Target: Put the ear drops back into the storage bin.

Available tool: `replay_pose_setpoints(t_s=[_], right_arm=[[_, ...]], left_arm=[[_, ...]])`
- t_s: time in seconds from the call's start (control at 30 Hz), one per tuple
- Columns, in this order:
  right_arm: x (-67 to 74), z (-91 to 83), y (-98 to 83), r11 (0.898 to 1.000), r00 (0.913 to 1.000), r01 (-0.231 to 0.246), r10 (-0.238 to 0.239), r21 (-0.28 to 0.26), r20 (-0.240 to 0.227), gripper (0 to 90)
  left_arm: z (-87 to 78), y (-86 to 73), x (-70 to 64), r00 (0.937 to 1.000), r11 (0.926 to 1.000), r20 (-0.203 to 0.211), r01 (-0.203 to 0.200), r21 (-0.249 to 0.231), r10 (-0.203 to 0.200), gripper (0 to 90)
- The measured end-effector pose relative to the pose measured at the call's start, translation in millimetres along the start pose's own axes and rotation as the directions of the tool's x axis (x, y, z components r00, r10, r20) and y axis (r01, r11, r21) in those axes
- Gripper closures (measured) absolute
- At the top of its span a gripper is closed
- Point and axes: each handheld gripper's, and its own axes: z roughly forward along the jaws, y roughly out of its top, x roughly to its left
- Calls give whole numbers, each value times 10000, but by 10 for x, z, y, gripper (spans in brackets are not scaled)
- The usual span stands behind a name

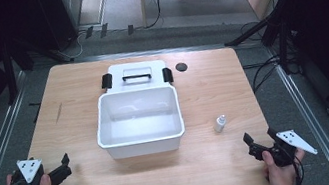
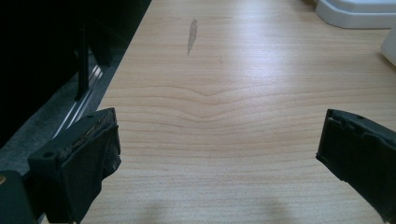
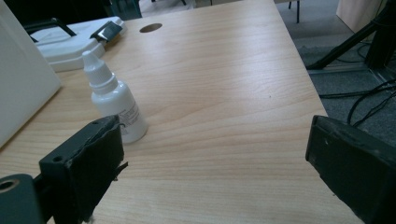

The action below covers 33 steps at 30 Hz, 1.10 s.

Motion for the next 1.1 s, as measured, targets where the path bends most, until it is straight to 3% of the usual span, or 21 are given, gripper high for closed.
replay_pose_setpoints(t_s=[0.27, 0.43, 0.47, 0.63, 0.77, 0.83, 0.97, 1.07, 1.1], right_arm=[[57, 57, 31, 9970, 9980, 378, -411, 671, 484, 103], [90, 115, 84, 9894, 9971, 691, -728, 1276, 241, 127], [143, 148, 121, 9786, 9935, 1126, -1133, 1720, -61, 127], [265, 182, 295, 9543, 9805, 1806, -1557, 2382, -1196, 125], [333, 220, 468, 9302, 9735, 2156, -1811, 2970, -1397, 128], [362, 253, 536, 9084, 9691, 2398, -2031, 3425, -1398, 132], [418, 345, 669, 8493, 9606, 2754, -2254, 4503, -1623, 133], [493, 441, 772, 7693, 9520, 3052, -2607, 5613, -1603, 149], [516, 488, 799, 7339, 9543, 2948, -2591, 6120, -1489, 153]], left_arm=[[-1, -3, 15, 9999, 10000, 100, 93, -15, -93, 0], [0, -1, 10, 9999, 10000, 92, 49, 9, -49, 0], [0, -1, 10, 10000, 10000, 91, 33, 5, -33, 0], [0, -1, 8, 10000, 10000, 81, 36, 2, -36, 0], [0, -1, 10, 10000, 10000, 85, 28, 4, -29, 0], [0, -1, 10, 10000, 10000, 85, 36, 7, -36, 0], [1, -1, 11, 9999, 10000, 97, 47, 16, -47, 0], [1, -1, 11, 9999, 10000, 90, 56, 13, -57, 0], [0, -1, 12, 9999, 10000, 95, 57, 12, -58, 0]])
